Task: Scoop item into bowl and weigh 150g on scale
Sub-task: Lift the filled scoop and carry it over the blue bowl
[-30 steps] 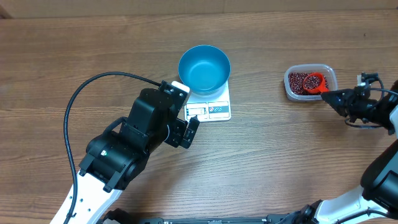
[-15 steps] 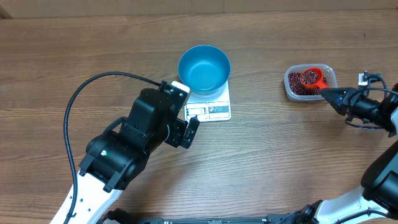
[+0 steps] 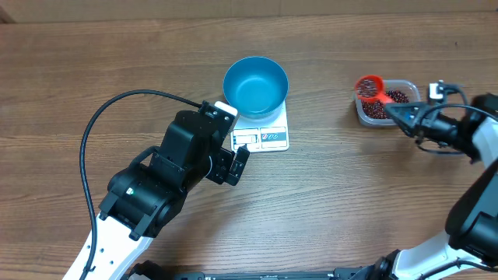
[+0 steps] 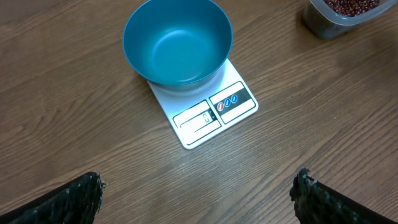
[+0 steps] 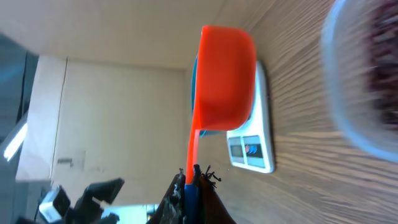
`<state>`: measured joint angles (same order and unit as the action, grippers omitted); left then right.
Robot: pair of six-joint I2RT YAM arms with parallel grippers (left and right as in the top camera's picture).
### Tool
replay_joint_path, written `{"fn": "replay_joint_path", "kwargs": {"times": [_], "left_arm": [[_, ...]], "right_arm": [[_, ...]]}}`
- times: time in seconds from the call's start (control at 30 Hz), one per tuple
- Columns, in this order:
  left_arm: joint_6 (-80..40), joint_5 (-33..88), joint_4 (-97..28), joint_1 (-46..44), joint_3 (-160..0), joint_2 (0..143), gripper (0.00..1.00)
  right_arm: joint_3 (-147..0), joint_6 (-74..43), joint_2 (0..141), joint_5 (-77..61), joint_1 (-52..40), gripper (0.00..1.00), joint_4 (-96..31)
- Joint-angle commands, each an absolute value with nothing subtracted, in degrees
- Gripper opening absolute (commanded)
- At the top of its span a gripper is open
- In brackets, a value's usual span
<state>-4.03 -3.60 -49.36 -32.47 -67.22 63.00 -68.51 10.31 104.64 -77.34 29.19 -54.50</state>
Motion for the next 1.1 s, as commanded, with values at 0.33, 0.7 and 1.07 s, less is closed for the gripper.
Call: {"fn": "replay_joint_path", "kwargs": {"times": [0.33,0.7,1.07], "left_arm": [[-2.98,-2.94,-49.28,-32.16,-68.73,62.24,1.0],[-2.98,-2.94,-49.28,-32.16,-68.73,62.24,0.99],[-2.98,-2.94,-49.25,-32.16,-68.73,62.24,1.0]], "right_arm": [[-68.16,2.7,105.03,-80.27,14.35,0.04,-45.36],[-68.16,-14.5,105.03,-75.96,5.98,0.04,-26.11],[-68.16,-22.02,105.03,-62.87,-1.83,0.04,-15.25]]}}
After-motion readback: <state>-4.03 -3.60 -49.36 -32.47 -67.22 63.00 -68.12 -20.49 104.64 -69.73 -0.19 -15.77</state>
